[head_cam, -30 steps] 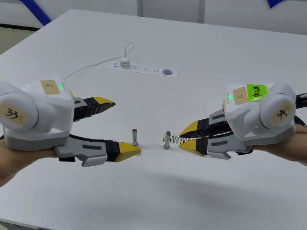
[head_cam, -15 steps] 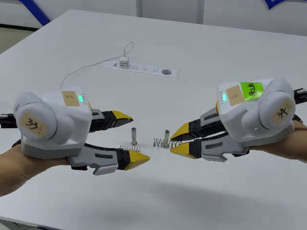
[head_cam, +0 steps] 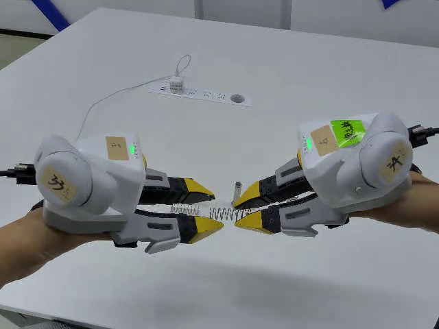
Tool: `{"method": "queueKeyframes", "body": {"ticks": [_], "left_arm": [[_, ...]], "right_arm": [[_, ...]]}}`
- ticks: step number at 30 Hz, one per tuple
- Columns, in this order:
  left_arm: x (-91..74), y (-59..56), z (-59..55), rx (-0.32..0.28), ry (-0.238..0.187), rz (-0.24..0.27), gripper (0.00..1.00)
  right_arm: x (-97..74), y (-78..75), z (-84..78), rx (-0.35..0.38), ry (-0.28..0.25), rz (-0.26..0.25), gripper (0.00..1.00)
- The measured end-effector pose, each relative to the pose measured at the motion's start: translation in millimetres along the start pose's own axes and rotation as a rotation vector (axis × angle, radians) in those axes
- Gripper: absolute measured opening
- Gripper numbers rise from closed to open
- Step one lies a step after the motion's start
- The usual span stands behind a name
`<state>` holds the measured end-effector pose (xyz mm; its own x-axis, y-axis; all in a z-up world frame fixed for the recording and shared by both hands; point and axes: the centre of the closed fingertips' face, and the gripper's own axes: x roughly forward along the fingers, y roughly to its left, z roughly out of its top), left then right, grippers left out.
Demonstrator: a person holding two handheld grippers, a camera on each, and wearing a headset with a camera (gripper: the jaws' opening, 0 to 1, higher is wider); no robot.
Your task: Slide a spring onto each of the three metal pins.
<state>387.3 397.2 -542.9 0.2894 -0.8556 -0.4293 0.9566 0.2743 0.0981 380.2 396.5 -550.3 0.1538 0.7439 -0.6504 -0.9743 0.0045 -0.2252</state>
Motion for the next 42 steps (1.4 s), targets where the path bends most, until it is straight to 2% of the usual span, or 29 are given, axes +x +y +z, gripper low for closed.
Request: {"method": "queueKeyframes", "body": {"ticks": [9,13,17,21,25,36,42], "left_arm": [[2.3,-7.1,-1.5,0.001,0.007,-0.041,0.14],[2.8,-9.6,-2.6,0.003,0.016,-0.052,0.13],[3.2,-12.5,-3.2,0.030,0.019,-0.062,0.12],[3.9,-15.4,-3.3,0.094,0.022,-0.068,0.11],[3.5,-16.7,-4.2,0.117,0.029,-0.073,0.10],[2.5,-19.0,-6.7,0.127,0.034,-0.090,0.10],[3.4,-20.2,-7.8,0.125,0.037,-0.096,0.10]], "right_arm": [[0.7,3.3,3.4,-0.006,-0.006,0.018,0.11],[1.0,5.8,2.8,-0.005,-0.006,0.029,0.11],[0.6,7.9,2.1,0.003,-0.011,0.036,0.11],[-0.1,8.7,1.5,-0.006,-0.011,0.040,0.11],[0.3,10.6,1.5,-0.013,-0.013,0.048,0.11],[1.3,14.2,1.2,-0.031,-0.022,0.059,0.11],[1.0,14.2,-3.7,-0.014,-0.016,0.061,0.13]]}}
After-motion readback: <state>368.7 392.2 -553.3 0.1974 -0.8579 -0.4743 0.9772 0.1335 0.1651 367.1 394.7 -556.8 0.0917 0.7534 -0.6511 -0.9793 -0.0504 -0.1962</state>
